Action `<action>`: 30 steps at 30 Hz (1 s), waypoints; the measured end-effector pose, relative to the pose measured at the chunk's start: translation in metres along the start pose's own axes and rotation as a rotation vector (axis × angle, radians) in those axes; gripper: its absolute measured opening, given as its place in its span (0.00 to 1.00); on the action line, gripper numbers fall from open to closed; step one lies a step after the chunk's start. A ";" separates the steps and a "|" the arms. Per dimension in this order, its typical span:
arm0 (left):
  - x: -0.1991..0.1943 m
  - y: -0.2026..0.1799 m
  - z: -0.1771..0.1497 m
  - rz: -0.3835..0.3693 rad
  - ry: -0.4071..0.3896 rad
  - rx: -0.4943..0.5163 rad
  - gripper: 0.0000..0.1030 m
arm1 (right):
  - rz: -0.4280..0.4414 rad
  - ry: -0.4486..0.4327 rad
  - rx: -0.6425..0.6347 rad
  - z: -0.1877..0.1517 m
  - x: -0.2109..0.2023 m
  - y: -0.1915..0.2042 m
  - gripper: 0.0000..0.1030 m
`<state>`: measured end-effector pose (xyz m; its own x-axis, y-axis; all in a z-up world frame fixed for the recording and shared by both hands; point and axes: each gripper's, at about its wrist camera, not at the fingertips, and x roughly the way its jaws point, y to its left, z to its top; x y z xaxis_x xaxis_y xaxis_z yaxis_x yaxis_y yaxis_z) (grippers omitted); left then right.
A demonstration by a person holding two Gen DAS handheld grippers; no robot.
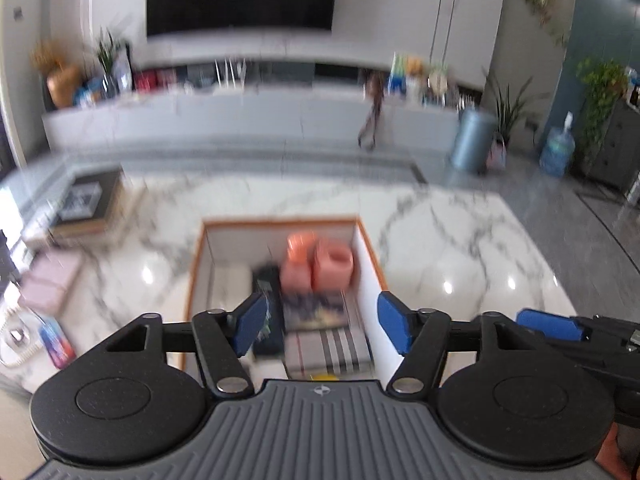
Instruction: Organize rigid objects
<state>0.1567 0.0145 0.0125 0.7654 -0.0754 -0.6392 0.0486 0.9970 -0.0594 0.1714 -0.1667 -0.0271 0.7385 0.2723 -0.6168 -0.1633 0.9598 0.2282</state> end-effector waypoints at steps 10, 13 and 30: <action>-0.062 -0.020 -0.015 0.130 -0.253 0.104 0.86 | 0.013 -0.117 -0.050 -0.009 -0.063 0.015 0.78; -0.070 -0.021 -0.024 0.163 -0.264 0.094 0.90 | -0.001 -0.131 -0.074 -0.016 -0.076 0.019 0.82; -0.078 -0.006 -0.075 0.159 -0.042 0.042 0.91 | -0.038 -0.056 -0.097 -0.056 -0.094 0.031 0.91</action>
<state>0.0489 0.0134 0.0055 0.7919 0.0830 -0.6049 -0.0490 0.9962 0.0724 0.0600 -0.1587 -0.0042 0.7802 0.2336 -0.5803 -0.1947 0.9723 0.1297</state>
